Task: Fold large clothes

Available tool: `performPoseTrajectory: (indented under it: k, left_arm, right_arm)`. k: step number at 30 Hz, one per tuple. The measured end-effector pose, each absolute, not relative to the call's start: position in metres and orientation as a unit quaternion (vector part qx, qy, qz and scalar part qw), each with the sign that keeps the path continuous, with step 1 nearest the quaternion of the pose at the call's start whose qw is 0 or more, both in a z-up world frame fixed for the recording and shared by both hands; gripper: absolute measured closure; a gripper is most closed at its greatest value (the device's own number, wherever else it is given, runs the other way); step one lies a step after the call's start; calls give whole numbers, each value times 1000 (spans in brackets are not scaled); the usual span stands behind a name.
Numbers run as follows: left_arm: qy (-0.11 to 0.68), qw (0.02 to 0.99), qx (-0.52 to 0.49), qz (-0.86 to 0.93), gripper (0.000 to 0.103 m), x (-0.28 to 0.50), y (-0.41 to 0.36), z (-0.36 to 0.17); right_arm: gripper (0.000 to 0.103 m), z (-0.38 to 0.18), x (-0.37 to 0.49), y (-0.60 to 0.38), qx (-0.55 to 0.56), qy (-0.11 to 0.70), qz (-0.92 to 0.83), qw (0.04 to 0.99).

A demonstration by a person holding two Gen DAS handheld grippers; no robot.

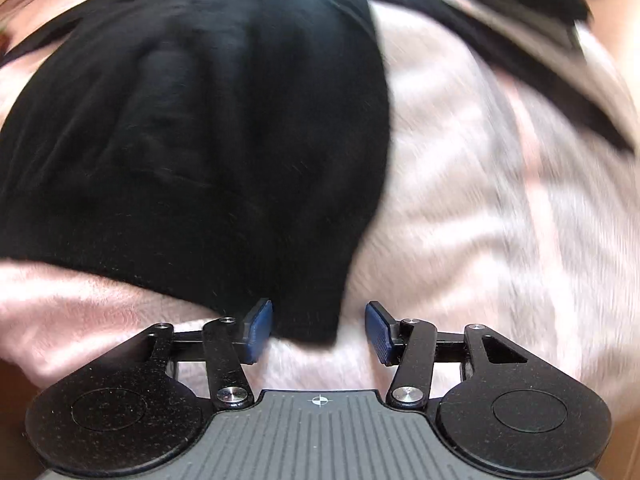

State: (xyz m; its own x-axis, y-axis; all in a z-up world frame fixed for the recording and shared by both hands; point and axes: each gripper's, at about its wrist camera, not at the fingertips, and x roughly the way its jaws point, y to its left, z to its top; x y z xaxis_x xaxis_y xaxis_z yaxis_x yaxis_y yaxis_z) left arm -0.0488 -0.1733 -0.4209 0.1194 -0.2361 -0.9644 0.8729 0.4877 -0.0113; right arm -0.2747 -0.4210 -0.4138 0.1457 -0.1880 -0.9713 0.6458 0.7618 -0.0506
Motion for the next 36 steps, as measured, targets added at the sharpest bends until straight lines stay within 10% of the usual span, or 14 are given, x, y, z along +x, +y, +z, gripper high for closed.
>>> performPoseTrajectory:
  k: [15,36]
  left_arm:
    - [448,771,218,-397,53,-85,-223,-213]
    - [436,809,203,-338,38,-270,-133,-131]
  right_arm:
    - [55,-192,-275,-421,211,442,-248,836]
    - [55,-122,-433,-335,168,428,-168,872]
